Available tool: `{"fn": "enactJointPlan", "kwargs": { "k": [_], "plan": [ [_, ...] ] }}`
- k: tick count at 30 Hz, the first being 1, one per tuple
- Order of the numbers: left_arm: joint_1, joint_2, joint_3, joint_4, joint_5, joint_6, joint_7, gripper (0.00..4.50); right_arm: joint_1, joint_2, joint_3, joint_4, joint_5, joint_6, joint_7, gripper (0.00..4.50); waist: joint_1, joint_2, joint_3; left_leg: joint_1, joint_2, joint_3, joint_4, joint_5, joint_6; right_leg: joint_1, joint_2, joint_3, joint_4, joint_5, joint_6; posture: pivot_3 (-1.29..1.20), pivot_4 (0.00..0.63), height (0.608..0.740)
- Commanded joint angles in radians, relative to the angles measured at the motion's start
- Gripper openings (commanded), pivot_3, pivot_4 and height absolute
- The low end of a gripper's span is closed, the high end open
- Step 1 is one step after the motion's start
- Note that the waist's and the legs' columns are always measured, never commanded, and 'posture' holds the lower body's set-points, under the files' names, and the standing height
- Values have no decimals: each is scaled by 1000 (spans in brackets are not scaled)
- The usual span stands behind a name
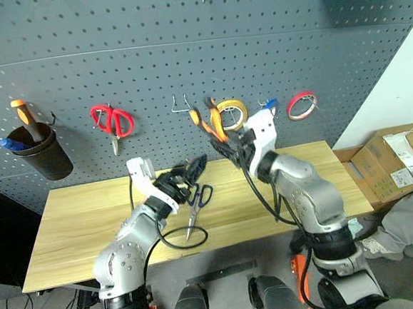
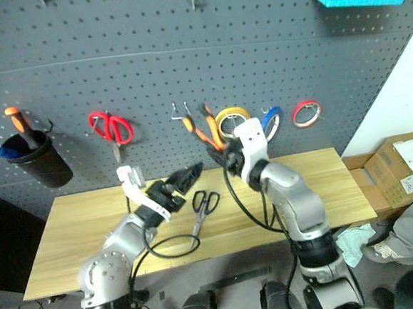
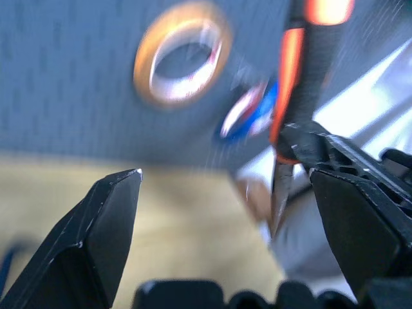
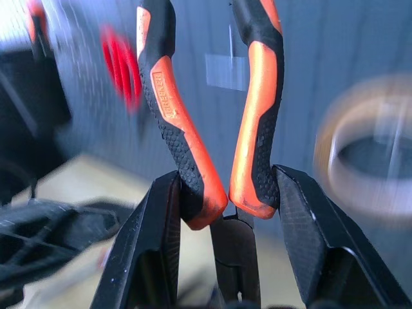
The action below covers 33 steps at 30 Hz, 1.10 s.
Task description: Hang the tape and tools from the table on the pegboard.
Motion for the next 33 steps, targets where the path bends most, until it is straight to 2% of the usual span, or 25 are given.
{"fn": "enactJointPlan", "kwargs": {
  "k": [1, 5, 9, 13, 17, 24, 33],
  "plan": [
    [-69, 2, 58, 31, -39, -61, 27, 4500, -129, 29, -3, 115, -32, -218, -22, 1762, 1, -2, -8, 1, 0, 0, 0, 0, 0, 1, 0, 0, 0, 0, 0, 136, 7, 740],
    [-115, 41, 66, 81, -15, -81, 25, 4500, -300, 44, -30, 391, -53, -402, -35, 1762, 7, -8, -22, 3, 0, 1, 0, 1, -2, 3, 0, 1, 0, 2, -1, 158, 0, 740],
    [-144, 75, 54, 140, 56, -122, 54, 4500, -467, 64, -101, 667, -14, -498, -55, 1762, 11, -10, -26, 6, 0, 1, 0, 2, -2, 6, 0, 1, 0, 5, -6, 175, 3, 740],
    [-163, 59, 42, 129, 38, -119, 63, 4500, -640, 55, -118, 983, -50, -627, -62, 1762, 23, -11, -27, 6, 0, 1, -1, 2, -2, 6, 0, 1, 0, 6, -7, 201, 0, 740],
    [-150, 50, 20, 104, 35, -108, 74, 4500, -765, 40, -148, 1242, -68, -657, -114, 1762, 34, -11, -27, 6, 1, 1, -1, 2, -2, 6, 0, 1, 0, 6, -7, 226, 8, 740],
    [-105, 51, -3, 84, 43, -91, 93, 4500, -822, 31, -188, 1392, -68, -619, -131, 1762, 45, -11, -27, 6, 1, 1, -1, 2, -2, 6, 0, 1, 1, 6, -7, 249, 27, 740],
    [-106, 63, 1, 93, 33, -92, 100, 4500, -850, 43, -248, 1413, -60, -608, -131, 1762, 64, -11, -27, 7, 0, 1, 0, 4, 2, 6, 0, 1, 3, 8, -9, 247, 38, 740]
  ]
}}
